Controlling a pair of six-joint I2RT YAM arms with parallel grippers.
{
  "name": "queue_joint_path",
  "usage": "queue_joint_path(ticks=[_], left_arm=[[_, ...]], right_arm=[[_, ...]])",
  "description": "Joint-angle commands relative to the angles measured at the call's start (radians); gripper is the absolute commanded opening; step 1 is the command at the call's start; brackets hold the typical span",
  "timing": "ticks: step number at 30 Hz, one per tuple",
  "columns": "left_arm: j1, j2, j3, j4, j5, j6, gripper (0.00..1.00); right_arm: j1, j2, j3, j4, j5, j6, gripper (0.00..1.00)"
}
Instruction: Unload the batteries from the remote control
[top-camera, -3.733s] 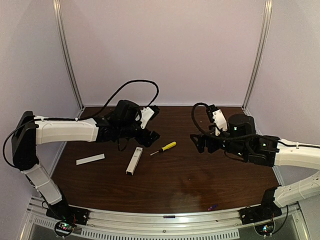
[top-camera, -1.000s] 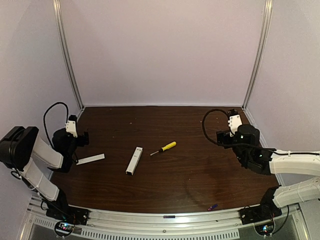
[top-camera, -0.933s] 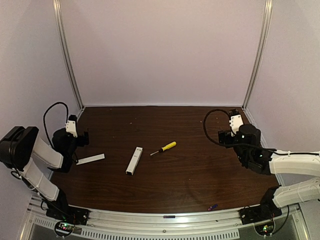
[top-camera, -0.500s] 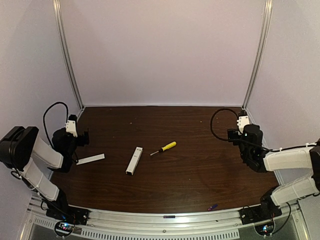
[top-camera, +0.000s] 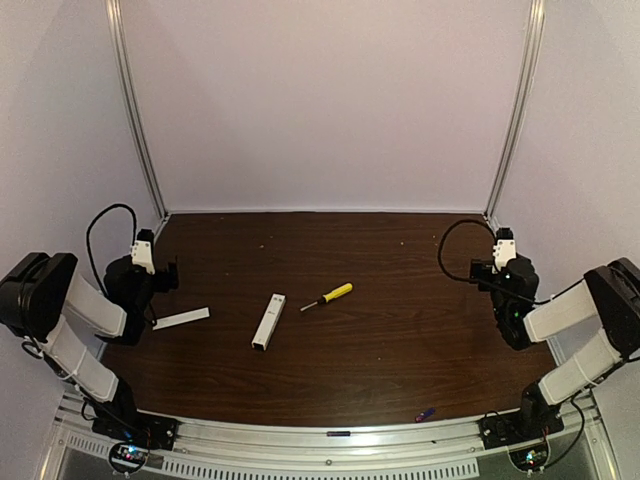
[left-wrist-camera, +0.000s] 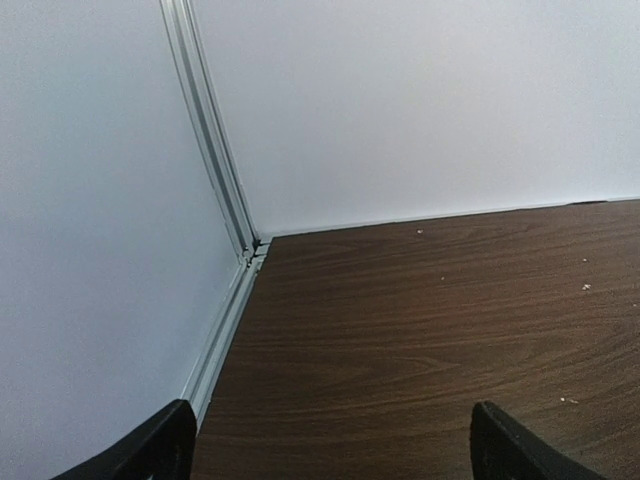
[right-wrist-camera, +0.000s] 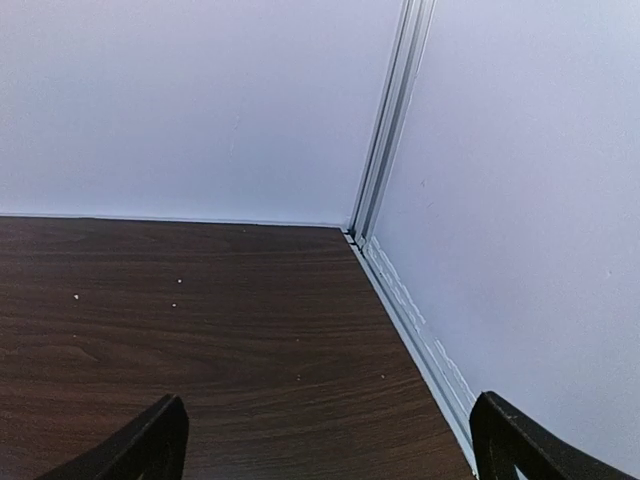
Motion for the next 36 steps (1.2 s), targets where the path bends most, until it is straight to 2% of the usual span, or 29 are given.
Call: queue_joint_path(ticks=[1, 7, 12, 13, 14, 36], left_arm=[[0.005, 0.008, -0.005, 0.046, 0.008, -0.008, 0.97], [0.005, 0.008, -0.005, 0.045, 0.008, -0.007, 0.97], [0.005, 0.008, -0.005, 0.046, 0.008, -0.009, 0.97], [0.005, 0.008, -0.004, 0.045, 0.008, -0.008, 0.97], [0.005, 0.008, -0.005, 0.045, 0.008, -0.007, 0.98], [0.005, 0.008, -0.005, 0.046, 0.008, -0.007, 0.97]], right_arm=[[-0.028, 0.042, -0.029, 0.148, -0.092, 0.025, 1.0], [-0.053, 0.051, -0.017, 0.131, -0.143, 0.038, 1.0], [-0.143, 0.102, 0.025, 0.079, -0.305, 0.099, 1.0], [-0.167, 0.125, 0.017, 0.133, -0.323, 0.112, 1.0], [-0.176, 0.121, 0.016, 0.109, -0.336, 0.114, 1.0], [-0.177, 0.12, 0.013, 0.124, -0.342, 0.115, 1.0]])
